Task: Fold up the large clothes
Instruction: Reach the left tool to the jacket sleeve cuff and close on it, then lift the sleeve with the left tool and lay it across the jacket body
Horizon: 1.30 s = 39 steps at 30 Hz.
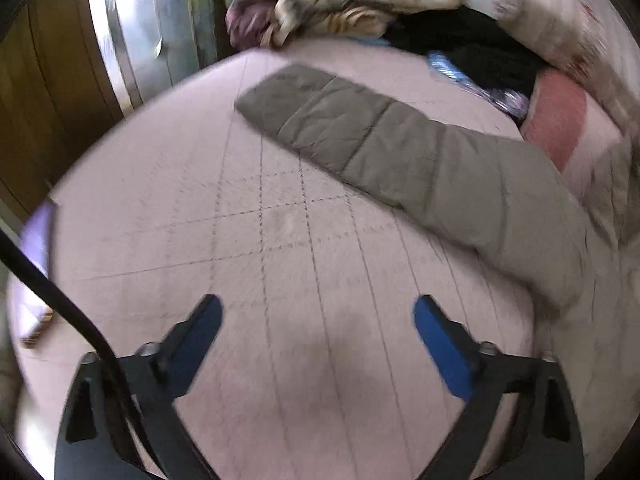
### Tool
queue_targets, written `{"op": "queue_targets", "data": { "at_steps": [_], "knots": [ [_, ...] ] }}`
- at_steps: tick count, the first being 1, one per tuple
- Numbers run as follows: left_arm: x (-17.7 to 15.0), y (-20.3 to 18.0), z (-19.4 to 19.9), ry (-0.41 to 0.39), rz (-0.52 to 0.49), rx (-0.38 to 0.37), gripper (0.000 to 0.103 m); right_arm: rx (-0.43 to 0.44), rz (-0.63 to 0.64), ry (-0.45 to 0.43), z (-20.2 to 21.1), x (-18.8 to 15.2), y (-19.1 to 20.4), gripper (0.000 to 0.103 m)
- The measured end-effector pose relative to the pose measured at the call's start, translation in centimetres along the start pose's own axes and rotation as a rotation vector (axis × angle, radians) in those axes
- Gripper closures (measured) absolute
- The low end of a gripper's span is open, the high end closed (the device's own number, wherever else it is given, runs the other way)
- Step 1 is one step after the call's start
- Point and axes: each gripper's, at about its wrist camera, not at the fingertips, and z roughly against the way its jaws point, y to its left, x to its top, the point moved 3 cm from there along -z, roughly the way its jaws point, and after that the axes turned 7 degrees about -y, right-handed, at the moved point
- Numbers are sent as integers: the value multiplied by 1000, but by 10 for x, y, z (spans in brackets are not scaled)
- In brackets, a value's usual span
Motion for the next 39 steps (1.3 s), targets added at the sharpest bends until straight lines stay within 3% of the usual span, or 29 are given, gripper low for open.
{"op": "queue_targets", "data": {
  "at_steps": [2, 10, 13, 17, 23, 25, 26, 27, 28, 35, 39],
  "knots": [
    [8, 9, -20, 53, 73, -45, 34, -7, 9, 9, -5, 0, 1, 7],
    [56, 20, -60, 31, 300, -237, 34, -36, 6, 59, -27, -3, -2, 7],
    [68, 19, -73, 6, 377, -272, 25, -45, 22, 64, -33, -3, -2, 7],
    [83, 12, -88, -31, 394, -253, 13, -65, 51, 49, -37, 0, -2, 7],
    [95, -11, -105, -70, 257, -77, 8, -92, 53, 67, -48, -1, -9, 7],
    [97, -26, -108, -52, 145, 46, 24, -95, 44, 87, -53, -5, -12, 7],
    [97, -32, -105, -63, 96, 96, 52, -98, 41, 96, -55, -7, -14, 7],
    [99, -42, -102, -57, 58, 69, 78, -100, 39, 102, -56, -9, -15, 7],
    [100, -47, -99, -40, 49, 49, 85, -101, 36, 105, -57, -10, -16, 9],
    [104, -94, -36, -106, -16, -78, 88, -110, -4, 51, -35, -5, -31, 13],
    [91, -140, 17, -137, -89, -201, 89, -119, -34, 25, -18, -4, -45, 13]
  ]
}}
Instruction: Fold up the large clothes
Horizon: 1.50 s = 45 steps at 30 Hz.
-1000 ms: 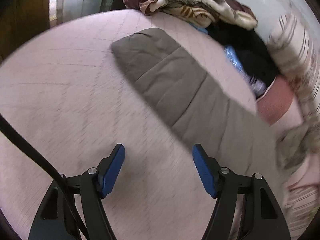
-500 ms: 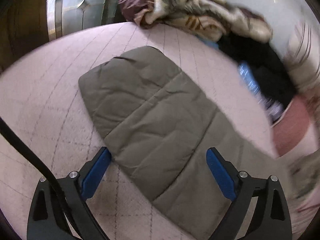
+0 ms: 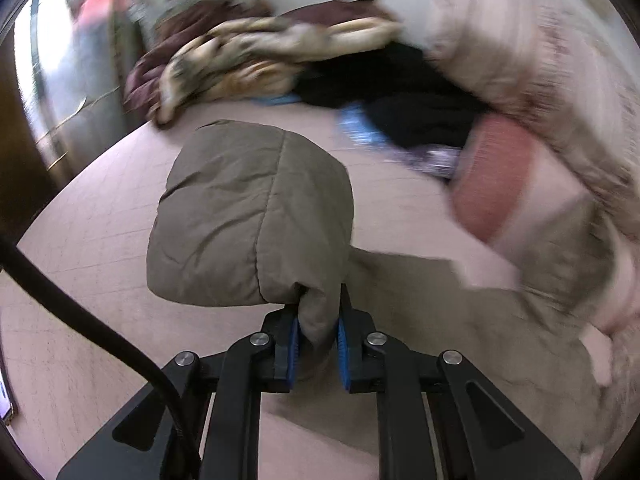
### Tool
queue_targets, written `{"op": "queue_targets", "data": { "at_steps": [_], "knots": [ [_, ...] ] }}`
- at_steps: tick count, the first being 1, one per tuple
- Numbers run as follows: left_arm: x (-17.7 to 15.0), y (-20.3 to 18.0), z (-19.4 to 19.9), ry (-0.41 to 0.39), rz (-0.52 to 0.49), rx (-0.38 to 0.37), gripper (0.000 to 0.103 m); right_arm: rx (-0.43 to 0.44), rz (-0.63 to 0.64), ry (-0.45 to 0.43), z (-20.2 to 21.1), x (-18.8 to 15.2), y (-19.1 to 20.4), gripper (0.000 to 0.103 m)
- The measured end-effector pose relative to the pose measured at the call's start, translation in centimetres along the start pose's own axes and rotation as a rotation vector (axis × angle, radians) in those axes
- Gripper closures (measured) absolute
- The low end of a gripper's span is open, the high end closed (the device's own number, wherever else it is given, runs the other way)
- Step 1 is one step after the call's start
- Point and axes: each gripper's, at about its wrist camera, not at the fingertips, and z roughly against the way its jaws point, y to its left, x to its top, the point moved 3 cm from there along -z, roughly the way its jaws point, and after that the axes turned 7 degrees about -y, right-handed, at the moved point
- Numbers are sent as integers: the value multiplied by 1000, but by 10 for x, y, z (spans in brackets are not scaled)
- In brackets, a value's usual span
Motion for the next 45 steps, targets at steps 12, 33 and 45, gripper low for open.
{"op": "queue_targets", "data": {
  "at_steps": [12, 33, 45],
  "knots": [
    [-91, -171, 98, 17, -213, -316, 89, -27, -142, -51, 41, -6, -63, 12],
    [-225, -173, 174, 100, -324, -272, 30, 100, -222, 18, 15, -18, -107, 11],
    [-236, -94, 192, 35, -326, -90, 30, 254, -473, 225, -146, 39, -74, 14]
  ]
}}
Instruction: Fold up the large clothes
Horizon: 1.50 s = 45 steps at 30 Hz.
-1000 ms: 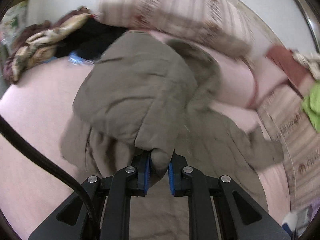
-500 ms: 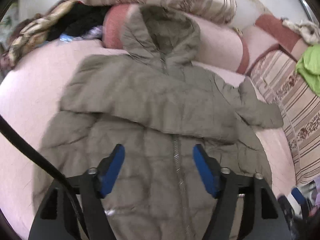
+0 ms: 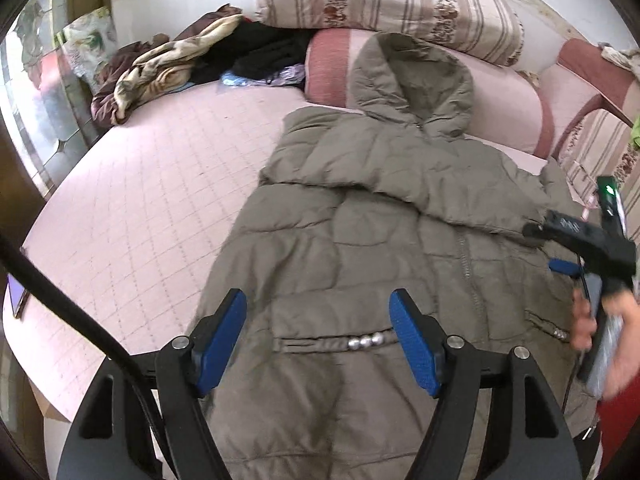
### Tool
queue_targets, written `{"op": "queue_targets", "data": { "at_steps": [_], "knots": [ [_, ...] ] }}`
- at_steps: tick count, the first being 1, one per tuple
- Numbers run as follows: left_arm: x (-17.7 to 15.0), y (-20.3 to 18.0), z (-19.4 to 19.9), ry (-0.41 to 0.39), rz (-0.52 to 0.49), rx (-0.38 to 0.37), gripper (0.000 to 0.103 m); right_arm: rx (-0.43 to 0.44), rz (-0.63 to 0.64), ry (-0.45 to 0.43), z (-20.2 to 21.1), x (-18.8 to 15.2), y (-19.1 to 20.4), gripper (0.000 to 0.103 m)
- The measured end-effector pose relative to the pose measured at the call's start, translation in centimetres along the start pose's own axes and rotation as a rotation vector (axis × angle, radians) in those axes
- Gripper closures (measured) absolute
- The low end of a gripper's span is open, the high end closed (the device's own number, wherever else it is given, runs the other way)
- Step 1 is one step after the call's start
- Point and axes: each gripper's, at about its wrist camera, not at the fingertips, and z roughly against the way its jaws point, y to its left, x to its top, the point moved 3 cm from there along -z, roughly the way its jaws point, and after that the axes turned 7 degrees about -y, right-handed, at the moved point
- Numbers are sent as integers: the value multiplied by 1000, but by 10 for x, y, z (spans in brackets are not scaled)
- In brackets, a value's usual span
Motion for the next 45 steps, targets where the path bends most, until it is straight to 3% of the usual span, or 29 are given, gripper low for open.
{"op": "queue_targets", "data": {
  "at_steps": [1, 4, 7, 10, 14, 15, 16, 18, 20, 26, 33, 41, 45],
  "knots": [
    [0, 3, -2, -3, 0, 9, 30, 3, 4, 10, -8, 6, 4, 39],
    [3, 17, -4, -15, 4, 44, 30, -29, 36, 21, -20, 30, 15, 77],
    [9, 35, -9, -25, 37, 72, 30, -88, 66, -34, -18, 60, 18, 81],
    [13, 52, -18, -13, 70, 101, 30, -163, 92, -72, -22, 82, 16, 82],
    [11, 64, -27, 12, 103, 109, 30, -239, 189, -33, -40, 85, 16, 74],
    [10, 66, -28, 14, 104, 112, 30, -273, 225, -61, -34, 83, 18, 65],
    [9, 66, -29, 14, 102, 117, 30, -288, 246, -84, -27, 80, 19, 48],
    [8, 67, -30, 20, 100, 122, 30, -289, 283, -148, -2, 72, 19, 31],
    [8, 69, -31, 21, 107, 119, 30, -282, 317, -177, 21, 62, 14, 29],
    [9, 81, -34, 23, 131, 138, 30, -220, 354, -148, 70, 13, -6, 29],
    [18, 141, -68, 25, 182, 219, 30, -234, 332, -150, 107, -29, -42, 29],
    [15, 231, -127, 108, 283, 309, 30, -344, 74, -159, 127, 8, -128, 29],
    [18, 253, -136, 68, 260, 359, 21, -361, 6, -165, 126, 20, -142, 29]
  ]
}}
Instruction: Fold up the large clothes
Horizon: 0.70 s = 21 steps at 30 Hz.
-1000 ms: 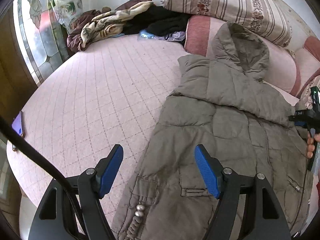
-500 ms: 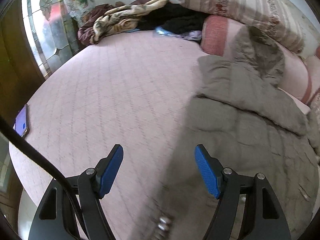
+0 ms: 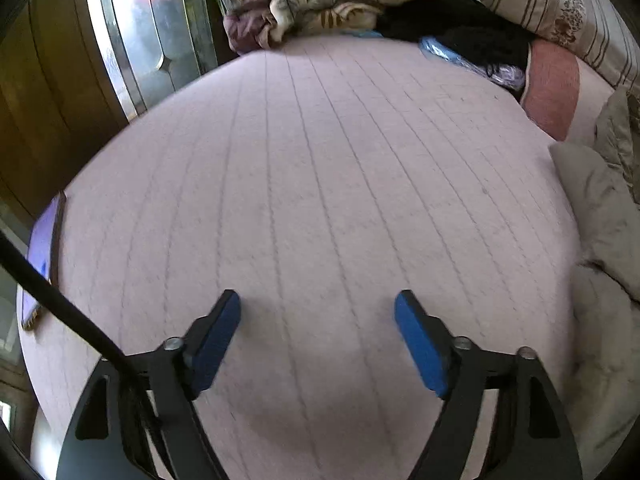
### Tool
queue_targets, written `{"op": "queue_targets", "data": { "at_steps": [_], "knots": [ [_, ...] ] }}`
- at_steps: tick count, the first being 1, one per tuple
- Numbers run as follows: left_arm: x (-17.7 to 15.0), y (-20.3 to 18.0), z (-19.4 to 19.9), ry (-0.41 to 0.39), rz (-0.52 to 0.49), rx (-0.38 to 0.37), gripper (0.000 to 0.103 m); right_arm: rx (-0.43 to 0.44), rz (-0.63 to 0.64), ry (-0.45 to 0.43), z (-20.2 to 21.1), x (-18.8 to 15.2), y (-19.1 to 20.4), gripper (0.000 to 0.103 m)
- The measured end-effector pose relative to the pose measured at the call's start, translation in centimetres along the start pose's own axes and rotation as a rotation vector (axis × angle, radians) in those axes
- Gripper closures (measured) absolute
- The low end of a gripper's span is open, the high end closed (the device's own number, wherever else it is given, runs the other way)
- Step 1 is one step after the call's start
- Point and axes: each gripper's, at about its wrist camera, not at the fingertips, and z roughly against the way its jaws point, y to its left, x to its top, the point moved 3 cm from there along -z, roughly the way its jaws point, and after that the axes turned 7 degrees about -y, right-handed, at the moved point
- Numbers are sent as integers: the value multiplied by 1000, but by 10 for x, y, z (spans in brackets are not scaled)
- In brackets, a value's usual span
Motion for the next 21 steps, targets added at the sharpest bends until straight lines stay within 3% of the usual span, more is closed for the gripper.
{"op": "queue_targets", "data": {
  "at_steps": [6, 21],
  "knots": [
    [7, 3, -20, -1, 21, 40, 0, -40, -4, 19, -14, -3, 6, 29],
    [8, 3, -20, -10, 29, 33, 0, -167, 1, 48, -22, -6, -12, 29]
  ]
}}
